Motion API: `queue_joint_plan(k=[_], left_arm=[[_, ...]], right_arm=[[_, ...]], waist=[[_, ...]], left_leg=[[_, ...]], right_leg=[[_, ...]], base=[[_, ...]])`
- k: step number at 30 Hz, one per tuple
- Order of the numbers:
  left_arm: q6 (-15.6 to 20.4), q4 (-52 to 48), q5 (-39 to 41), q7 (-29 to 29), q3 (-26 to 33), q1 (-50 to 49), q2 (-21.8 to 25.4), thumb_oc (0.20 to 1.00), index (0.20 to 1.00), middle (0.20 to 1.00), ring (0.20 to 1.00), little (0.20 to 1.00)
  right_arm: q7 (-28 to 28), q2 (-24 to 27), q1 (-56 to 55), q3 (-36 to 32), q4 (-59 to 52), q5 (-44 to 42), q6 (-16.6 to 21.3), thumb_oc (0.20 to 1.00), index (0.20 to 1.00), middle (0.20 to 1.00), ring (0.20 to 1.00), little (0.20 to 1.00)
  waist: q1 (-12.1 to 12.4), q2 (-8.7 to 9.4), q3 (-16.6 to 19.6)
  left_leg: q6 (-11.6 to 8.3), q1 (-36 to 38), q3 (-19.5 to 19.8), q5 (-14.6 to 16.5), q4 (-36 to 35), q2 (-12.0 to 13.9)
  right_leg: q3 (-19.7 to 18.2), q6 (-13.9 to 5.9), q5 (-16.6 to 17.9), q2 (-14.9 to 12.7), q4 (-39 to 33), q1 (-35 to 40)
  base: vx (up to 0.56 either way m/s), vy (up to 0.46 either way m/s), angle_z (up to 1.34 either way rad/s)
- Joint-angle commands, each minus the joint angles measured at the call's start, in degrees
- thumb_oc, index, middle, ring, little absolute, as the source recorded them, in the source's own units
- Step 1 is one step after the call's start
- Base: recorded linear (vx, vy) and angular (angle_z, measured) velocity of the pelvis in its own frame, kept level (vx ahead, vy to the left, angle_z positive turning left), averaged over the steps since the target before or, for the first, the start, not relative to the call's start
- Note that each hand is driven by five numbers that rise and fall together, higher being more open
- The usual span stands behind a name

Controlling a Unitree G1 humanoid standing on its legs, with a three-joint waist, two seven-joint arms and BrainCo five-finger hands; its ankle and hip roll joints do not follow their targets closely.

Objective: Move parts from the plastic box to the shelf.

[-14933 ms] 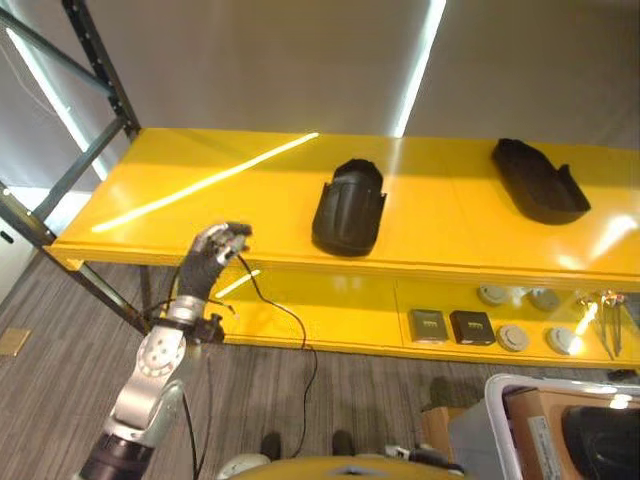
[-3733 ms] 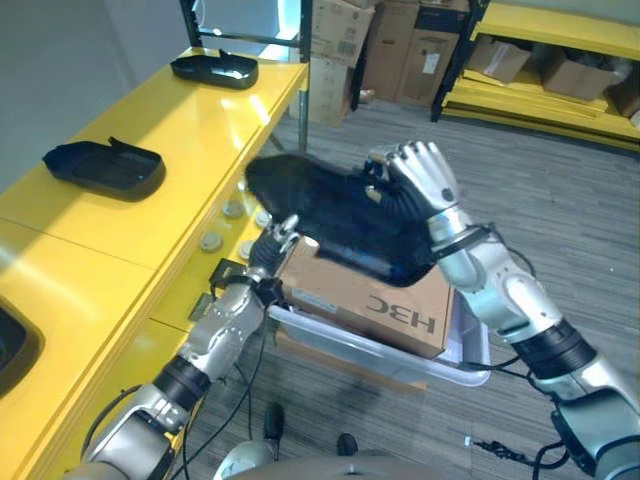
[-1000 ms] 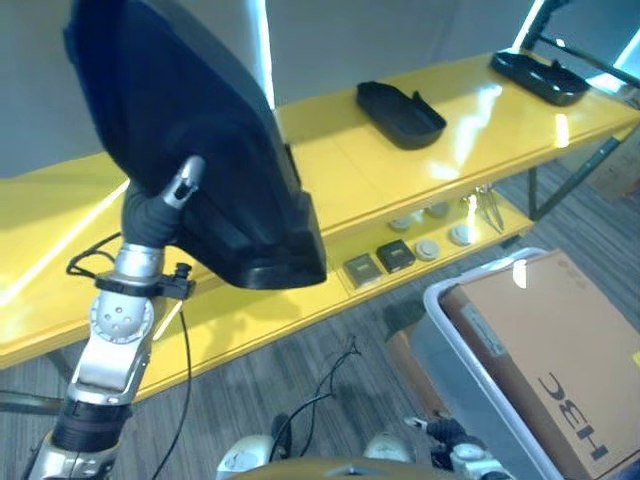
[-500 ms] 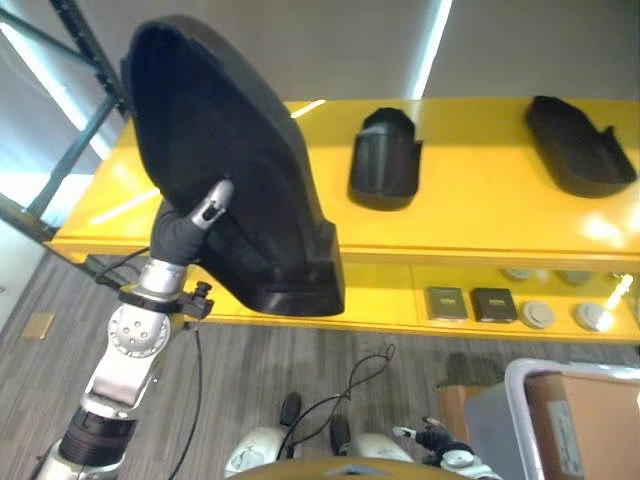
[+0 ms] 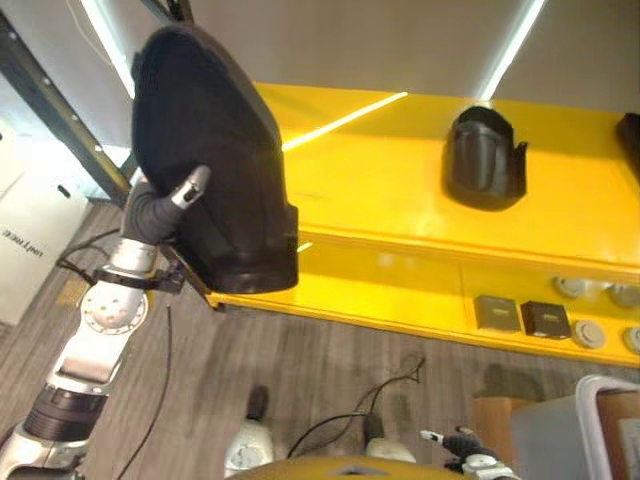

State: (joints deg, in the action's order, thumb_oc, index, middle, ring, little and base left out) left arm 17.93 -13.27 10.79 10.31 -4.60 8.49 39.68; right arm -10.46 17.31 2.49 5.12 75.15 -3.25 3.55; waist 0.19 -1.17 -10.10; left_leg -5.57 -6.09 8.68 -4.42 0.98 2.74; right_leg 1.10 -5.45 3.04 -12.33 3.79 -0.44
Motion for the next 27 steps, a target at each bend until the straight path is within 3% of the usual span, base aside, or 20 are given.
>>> queue_joint_plan(k=[1, 3, 5, 8, 12, 18, 23, 24, 27], left_arm=[[2.7, -4.7, -0.8, 2.1, 5.6, 1.0, 2.6, 0.200, 0.200, 0.200, 0.200, 0.200], [2.4, -4.7, -1.3, 2.2, 6.5, 0.4, 3.2, 0.200, 0.200, 0.200, 0.200, 0.200], [2.3, -3.3, -1.3, 2.6, 7.3, 0.4, 3.8, 0.200, 0.200, 0.200, 0.200, 0.200], [1.5, 1.5, -0.7, 3.8, 7.0, 2.9, 2.4, 0.200, 0.200, 0.200, 0.200, 0.200], [1.9, 5.9, 2.5, 4.5, 5.8, 5.8, -0.2, 0.200, 0.200, 0.200, 0.200, 0.200], [1.2, 15.9, 8.0, 6.7, 0.8, 16.8, -2.0, 0.200, 0.200, 0.200, 0.200, 0.200], [1.8, 26.8, 16.1, 8.0, -5.0, 31.5, 0.3, 0.200, 0.200, 0.200, 0.200, 0.200], [1.2, 33.7, 18.9, 7.7, -9.8, 40.0, 3.2, 0.200, 0.200, 0.200, 0.200, 0.200], [1.5, 38.7, 21.5, 6.8, -13.5, 46.9, 5.6, 0.200, 0.200, 0.200, 0.200, 0.200]], right_arm=[[-1.9, -4.1, -1.0, 0.9, 1.1, 1.4, -2.7, 1.000, 1.000, 1.000, 1.000, 1.000], [-1.9, -4.6, -0.8, 1.4, 1.1, 2.1, -2.6, 1.000, 1.000, 1.000, 1.000, 1.000], [-1.9, -5.2, -1.2, 2.7, 0.8, 3.2, -2.4, 1.000, 1.000, 1.000, 1.000, 1.000], [-1.0, -5.8, -2.7, 4.0, 1.4, 3.2, -2.4, 1.000, 1.000, 1.000, 1.000, 1.000], [0.1, -5.3, -3.1, 5.8, 0.7, 4.3, -2.4, 1.000, 1.000, 1.000, 1.000, 1.000], [-0.9, -2.8, -2.0, 4.5, -0.2, 2.3, -2.0, 1.000, 1.000, 1.000, 1.000, 1.000], [-0.4, -2.0, 0.6, 6.9, -0.5, 1.7, -1.9, 1.000, 1.000, 1.000, 1.000, 1.000], [-0.2, -1.4, 1.5, 7.8, -0.6, 0.8, -1.8, 1.000, 1.000, 1.000, 1.000, 1.000], [0.1, -1.5, 2.2, 8.1, -0.4, 0.3, -1.8, 1.000, 1.000, 1.000, 1.000, 1.000]], waist=[[-1.1, 0.22, 2.5], [-1.0, 0.33, 2.6], [-2.0, 0.56, 2.5], [-4.0, 1.25, 1.9], [-4.7, 1.79, 1.1], [-6.9, 0.65, 0.2], [-8.1, 0.09, -0.9], [-8.9, -0.34, -1.6], [-9.1, -0.51, -2.4]], left_leg=[[2.14, -0.4, -3.9, 5.1, 0.5, 1.3], [2.24, 0.1, -5.0, 5.5, 0.4, 1.5], [2.57, 1.2, -5.9, 5.8, 0.1, 1.3], [2.86, 2.2, -6.8, 6.7, 0.4, 0.8], [3.02, 1.9, -6.8, 6.0, -0.4, 0.2], [2.49, -0.1, -7.2, 4.3, -2.5, 0.4], [2.08, -2.1, -7.7, 2.9, -3.7, 1.1], [1.96, -3.0, -7.9, 2.3, -3.9, 1.2], [1.86, -4.0, -8.0, 1.9, -4.1, 1.2]], right_leg=[[2.3, -3.98, -0.1, -3.2, 5.1, -2.2], [2.5, -4.07, -0.4, -2.5, 4.9, -3.0], [0.4, -3.70, -1.3, 1.6, 3.2, -5.5], [-1.9, -3.19, -0.8, 4.7, -1.6, -7.9], [-3.2, -2.80, -0.9, 4.9, -2.5, -7.5], [-2.8, -2.83, 0.7, 4.8, -5.7, -9.0], [-3.4, -3.28, 1.6, 4.8, -6.7, -11.2], [-3.8, -3.44, 2.2, 4.7, -6.9, -12.2], [-4.1, -3.56, 2.6, 4.7, -7.0, -13.2]], base=[[0.09, 0.433, -0.44], [0.07, 0.223, -1.14], [0.10, 0.140, -0.71], [0.13, 0.089, -0.62], [0.07, -0.019, -0.20], [0.02, -0.031, 0.22], [0.00, -0.038, -0.03], [-0.01, -0.024, 0.06], [-0.03, -0.009, -0.28]])
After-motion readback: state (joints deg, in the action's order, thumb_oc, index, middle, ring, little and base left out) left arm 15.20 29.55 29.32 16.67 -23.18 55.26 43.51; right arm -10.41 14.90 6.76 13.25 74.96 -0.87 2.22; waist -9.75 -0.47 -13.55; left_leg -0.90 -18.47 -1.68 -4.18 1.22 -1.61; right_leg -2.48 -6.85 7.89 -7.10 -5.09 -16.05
